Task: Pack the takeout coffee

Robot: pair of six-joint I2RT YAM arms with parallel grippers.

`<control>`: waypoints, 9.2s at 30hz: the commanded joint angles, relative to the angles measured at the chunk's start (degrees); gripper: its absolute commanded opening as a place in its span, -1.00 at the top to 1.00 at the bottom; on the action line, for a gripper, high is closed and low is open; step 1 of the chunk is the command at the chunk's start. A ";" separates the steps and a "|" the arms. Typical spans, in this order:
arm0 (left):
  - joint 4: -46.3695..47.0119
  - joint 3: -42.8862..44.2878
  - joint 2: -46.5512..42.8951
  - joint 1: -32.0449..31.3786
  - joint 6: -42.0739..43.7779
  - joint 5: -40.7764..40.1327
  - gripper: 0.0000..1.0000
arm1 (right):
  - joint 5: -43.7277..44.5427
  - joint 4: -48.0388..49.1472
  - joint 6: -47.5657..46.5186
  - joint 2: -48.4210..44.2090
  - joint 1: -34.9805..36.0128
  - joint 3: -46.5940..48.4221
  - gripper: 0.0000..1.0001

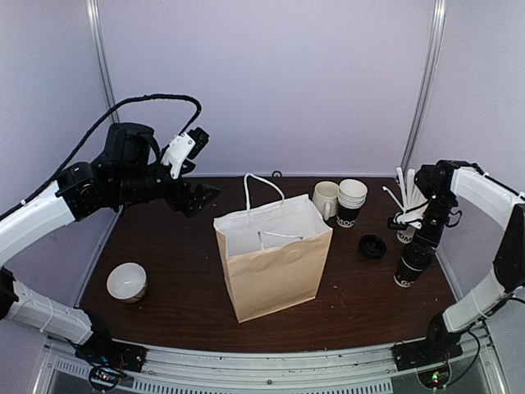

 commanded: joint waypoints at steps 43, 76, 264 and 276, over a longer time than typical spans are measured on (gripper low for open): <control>-13.40 38.70 25.26 -0.03 -1.70 24.89 1.00 | -28.93 -6.10 10.40 -6.59 18.52 40.81 -0.22; -10.23 37.22 26.72 -5.41 -8.52 29.26 1.00 | -9.51 -0.79 3.17 1.67 49.30 40.26 -0.19; 4.76 14.50 14.90 -6.34 -8.26 -1.43 -0.62 | 33.03 35.79 -5.34 -6.97 73.11 -10.20 -0.09; 5.36 13.79 14.96 -5.98 -8.60 -0.65 -0.62 | 31.98 38.88 -7.29 -4.99 70.83 -10.91 -0.09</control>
